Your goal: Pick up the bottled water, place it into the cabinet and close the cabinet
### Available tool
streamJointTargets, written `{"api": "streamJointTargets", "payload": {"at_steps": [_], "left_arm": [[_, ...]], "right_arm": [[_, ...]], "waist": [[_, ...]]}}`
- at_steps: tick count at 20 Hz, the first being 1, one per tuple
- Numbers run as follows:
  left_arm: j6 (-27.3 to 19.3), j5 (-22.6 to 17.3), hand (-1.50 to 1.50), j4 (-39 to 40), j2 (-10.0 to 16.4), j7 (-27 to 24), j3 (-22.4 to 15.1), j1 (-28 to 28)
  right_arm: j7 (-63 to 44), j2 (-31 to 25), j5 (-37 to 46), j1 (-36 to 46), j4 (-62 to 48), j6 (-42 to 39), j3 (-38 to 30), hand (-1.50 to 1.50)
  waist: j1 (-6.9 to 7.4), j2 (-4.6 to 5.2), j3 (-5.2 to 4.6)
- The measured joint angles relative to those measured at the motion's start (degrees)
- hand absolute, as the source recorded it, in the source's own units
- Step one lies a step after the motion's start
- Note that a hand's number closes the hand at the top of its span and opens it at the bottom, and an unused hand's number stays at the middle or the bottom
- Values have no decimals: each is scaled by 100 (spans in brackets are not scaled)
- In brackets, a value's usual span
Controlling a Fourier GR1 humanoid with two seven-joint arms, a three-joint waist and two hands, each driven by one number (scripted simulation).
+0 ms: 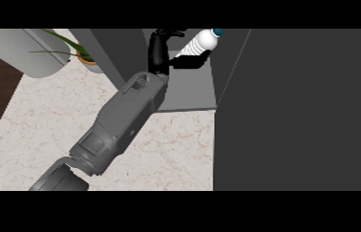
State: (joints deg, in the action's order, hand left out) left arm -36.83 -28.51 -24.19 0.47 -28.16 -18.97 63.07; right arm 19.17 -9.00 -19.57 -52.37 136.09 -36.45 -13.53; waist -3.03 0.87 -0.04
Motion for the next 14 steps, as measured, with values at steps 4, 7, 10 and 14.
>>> {"api": "streamJointTargets", "payload": {"at_steps": [4,7,10,14], "left_arm": [[55,143,-150,551,20,-24,43,297],[60,136,-150,805,-12,-64,113,436],[197,89,-150,951,-27,-133,240,533],[394,-28,-150,915,-13,-335,392,590]], "right_arm": [[32,4,-29,4,-6,-34,-19,-150],[25,-52,-53,128,-28,-24,-100,-150],[-37,-68,-77,175,-23,-6,-81,-150],[-110,-53,-92,236,-17,28,-19,-150]], "waist": [[-30,9,0],[-48,19,0],[-36,19,-1],[-26,10,-2]]}}
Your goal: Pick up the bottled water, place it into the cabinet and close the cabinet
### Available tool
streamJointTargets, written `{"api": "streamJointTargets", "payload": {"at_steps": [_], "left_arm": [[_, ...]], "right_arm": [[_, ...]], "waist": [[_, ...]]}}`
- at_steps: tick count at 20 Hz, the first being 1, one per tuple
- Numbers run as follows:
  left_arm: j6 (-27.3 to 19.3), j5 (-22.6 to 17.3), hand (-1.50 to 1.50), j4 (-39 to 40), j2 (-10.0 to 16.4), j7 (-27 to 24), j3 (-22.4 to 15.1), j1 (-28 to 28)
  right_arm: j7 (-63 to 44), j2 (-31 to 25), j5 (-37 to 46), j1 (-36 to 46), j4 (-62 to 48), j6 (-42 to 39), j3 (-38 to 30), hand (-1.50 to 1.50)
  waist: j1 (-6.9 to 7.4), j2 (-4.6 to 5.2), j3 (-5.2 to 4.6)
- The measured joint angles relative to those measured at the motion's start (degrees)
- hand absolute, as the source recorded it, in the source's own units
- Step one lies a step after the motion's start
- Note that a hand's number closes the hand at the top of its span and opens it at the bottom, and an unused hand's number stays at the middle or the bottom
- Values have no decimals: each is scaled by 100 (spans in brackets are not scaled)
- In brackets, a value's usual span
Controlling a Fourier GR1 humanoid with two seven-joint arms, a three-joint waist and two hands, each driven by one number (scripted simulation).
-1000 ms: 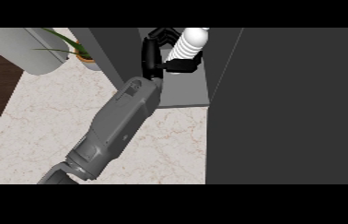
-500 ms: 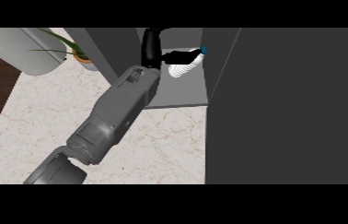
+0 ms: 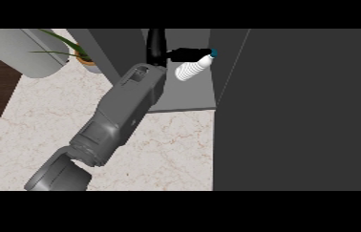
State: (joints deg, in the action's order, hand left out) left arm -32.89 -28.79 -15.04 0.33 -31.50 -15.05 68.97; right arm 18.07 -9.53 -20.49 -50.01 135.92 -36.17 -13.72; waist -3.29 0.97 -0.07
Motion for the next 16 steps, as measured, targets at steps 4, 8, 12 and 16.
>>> {"api": "streamJointTargets", "payload": {"at_steps": [4,8,12,16], "left_arm": [[443,-147,-150,-223,-4,-282,180,-65],[881,-311,-150,-584,-18,-291,153,-240],[1041,-424,-150,-1185,-27,-159,-72,-599],[965,-559,-150,-1906,-30,11,-475,-1067]], "right_arm": [[-14,17,-18,26,2,35,-30,-150],[-86,-2,-37,107,4,73,-50,-150],[-91,-10,-61,27,4,2,-130,-150],[-172,54,-79,-35,35,9,39,-150]], "waist": [[65,-27,-1],[130,-63,0],[202,-106,2],[242,-128,1]]}}
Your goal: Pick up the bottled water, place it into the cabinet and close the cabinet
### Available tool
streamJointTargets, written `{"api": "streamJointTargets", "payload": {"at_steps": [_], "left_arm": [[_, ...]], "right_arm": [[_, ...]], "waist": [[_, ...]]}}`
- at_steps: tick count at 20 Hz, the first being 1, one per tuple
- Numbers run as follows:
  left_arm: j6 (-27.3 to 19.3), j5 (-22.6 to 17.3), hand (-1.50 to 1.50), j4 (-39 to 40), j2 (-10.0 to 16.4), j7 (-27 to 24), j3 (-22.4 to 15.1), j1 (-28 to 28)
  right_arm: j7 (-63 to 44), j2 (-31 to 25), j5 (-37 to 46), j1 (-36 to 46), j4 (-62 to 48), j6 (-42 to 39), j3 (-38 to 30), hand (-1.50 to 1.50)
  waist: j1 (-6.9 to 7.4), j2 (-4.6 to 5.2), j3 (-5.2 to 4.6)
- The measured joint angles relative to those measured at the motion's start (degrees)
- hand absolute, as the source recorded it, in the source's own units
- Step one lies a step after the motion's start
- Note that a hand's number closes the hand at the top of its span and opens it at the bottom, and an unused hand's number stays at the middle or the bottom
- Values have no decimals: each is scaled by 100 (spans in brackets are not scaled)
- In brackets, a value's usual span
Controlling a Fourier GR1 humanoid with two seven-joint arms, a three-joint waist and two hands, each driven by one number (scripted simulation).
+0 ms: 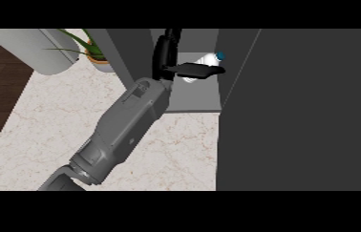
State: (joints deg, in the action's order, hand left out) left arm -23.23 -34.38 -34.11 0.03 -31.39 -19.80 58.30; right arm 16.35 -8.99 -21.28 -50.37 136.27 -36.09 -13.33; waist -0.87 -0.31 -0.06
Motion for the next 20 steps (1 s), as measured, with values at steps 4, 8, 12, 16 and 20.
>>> {"api": "streamJointTargets", "payload": {"at_steps": [4,8,12,16,20], "left_arm": [[-197,-42,-150,-949,-2,283,-384,-595],[-300,36,-150,-1891,38,421,-679,-1301],[-416,146,-150,-2951,194,654,-1010,-2057],[-517,253,-150,-3929,405,884,-1296,-2742],[-633,373,-150,-4790,648,966,-1560,-3478]], "right_arm": [[-54,29,-2,24,-7,42,42,-150],[-135,39,-17,7,20,103,139,-150],[-190,96,-7,48,31,204,263,-150],[-277,114,19,163,50,299,411,-150],[-417,-109,42,195,55,126,593,150]], "waist": [[89,-21,1],[147,-26,-1],[182,-30,-1],[173,-21,-1],[180,-14,-1]]}}
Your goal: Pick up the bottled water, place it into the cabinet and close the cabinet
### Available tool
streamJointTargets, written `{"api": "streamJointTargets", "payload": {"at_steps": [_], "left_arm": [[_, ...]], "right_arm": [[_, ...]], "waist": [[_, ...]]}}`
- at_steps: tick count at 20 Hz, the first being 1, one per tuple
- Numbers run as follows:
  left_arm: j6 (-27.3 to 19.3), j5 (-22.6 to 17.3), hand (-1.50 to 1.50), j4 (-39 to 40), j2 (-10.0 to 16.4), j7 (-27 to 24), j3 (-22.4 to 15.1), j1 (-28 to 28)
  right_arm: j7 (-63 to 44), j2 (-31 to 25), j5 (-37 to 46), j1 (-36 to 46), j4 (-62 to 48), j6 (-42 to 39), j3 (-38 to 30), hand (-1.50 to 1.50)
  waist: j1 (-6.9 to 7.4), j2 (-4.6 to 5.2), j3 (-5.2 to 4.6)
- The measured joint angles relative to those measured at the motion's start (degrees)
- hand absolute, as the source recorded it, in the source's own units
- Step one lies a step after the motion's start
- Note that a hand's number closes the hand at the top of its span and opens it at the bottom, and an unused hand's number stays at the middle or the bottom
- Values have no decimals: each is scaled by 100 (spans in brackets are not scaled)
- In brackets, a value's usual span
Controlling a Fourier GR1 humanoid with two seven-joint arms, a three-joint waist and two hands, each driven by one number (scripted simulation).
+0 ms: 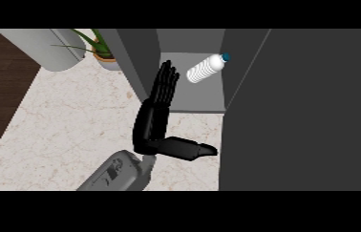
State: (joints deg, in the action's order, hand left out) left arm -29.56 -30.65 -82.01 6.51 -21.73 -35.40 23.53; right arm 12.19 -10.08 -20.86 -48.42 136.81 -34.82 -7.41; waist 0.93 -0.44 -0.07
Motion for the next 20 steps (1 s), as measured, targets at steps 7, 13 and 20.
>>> {"api": "streamJointTargets", "payload": {"at_steps": [7,13,20], "left_arm": [[70,12,-150,-1089,553,-16,-121,-1071],[201,-13,-150,-1797,1032,-115,2,-1798],[358,-97,-150,-2308,1392,-275,131,-2483]], "right_arm": [[-216,-477,80,-20,28,-516,587,150],[-577,-534,208,-37,66,-585,1486,150],[-934,-369,620,160,165,-422,2635,150]], "waist": [[-17,7,-4],[-39,13,-8],[-76,-7,-19]]}}
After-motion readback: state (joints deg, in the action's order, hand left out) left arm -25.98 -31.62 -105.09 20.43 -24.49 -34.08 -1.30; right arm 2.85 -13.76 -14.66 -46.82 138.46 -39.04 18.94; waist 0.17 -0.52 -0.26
